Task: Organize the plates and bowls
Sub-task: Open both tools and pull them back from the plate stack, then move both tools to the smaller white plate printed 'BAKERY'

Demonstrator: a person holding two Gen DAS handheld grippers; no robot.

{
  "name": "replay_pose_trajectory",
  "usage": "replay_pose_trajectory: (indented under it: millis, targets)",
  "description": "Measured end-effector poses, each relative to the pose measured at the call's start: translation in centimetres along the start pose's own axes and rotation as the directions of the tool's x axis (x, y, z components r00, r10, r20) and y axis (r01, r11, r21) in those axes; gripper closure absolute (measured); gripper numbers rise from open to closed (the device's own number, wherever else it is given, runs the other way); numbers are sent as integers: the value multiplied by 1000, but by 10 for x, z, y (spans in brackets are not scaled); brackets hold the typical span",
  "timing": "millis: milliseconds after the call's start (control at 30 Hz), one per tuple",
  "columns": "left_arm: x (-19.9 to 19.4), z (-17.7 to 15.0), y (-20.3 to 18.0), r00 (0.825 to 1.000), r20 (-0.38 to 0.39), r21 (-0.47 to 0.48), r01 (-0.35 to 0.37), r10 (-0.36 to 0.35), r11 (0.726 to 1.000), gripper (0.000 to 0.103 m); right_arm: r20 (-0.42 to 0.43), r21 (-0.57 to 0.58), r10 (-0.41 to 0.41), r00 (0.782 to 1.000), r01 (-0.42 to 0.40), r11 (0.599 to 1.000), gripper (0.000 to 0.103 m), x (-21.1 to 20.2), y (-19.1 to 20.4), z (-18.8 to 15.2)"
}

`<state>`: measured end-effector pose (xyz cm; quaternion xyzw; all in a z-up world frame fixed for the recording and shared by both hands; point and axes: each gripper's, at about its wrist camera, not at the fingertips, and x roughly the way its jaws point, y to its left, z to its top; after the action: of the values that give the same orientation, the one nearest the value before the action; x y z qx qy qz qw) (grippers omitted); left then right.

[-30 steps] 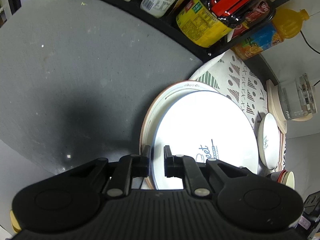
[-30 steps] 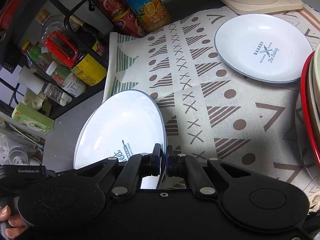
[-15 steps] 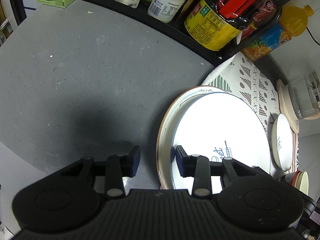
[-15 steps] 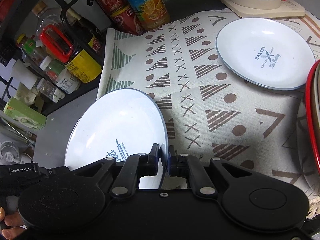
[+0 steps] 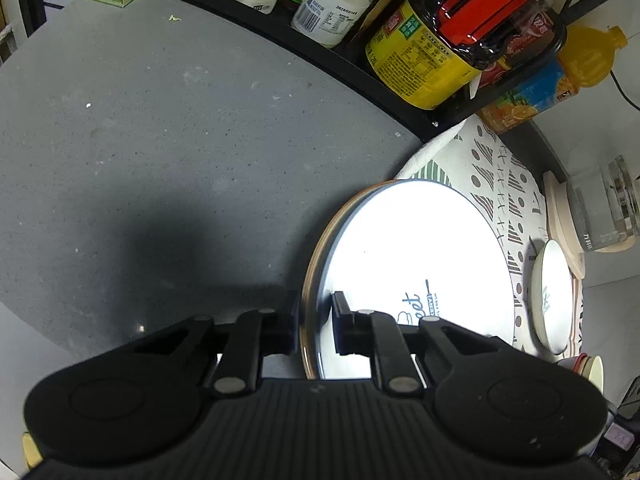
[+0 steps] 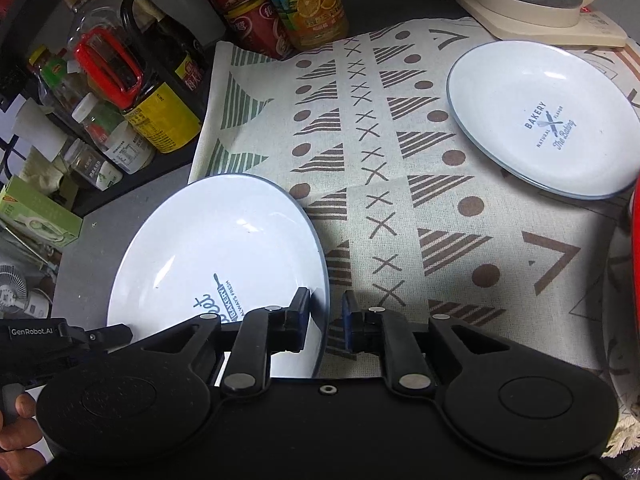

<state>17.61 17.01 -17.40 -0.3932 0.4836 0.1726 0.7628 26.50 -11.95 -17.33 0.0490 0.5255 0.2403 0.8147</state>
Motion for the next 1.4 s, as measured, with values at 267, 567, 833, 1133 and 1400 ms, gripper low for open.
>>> replay_pose_trajectory:
  millis: [267,567,833,1133,1400]
  targets:
    - [-4,3,-6,999,-17,28,-41,41,999,88,-28,13,19,999,-18,1000,80,-5,2,3]
    - [-17,6,-24,998,-10,109,-60,62,992,72,3,-3,17,1000,-17,1000,50,-20,10,5]
    - [-26,1,-40,999,-19,177,-32,36,984,27,63,-10,-1,998,1,1000,23,-43,15,5]
    - [-34,-5,-60,1000,-5,247,-9,11,969,13,121,-9,-53,991,55,998,2,-70,11,3]
    - [-44,-7,-83,999,28,289,22,-31,957,6,150,-4,-64,987,66,998,0,-93,0,11]
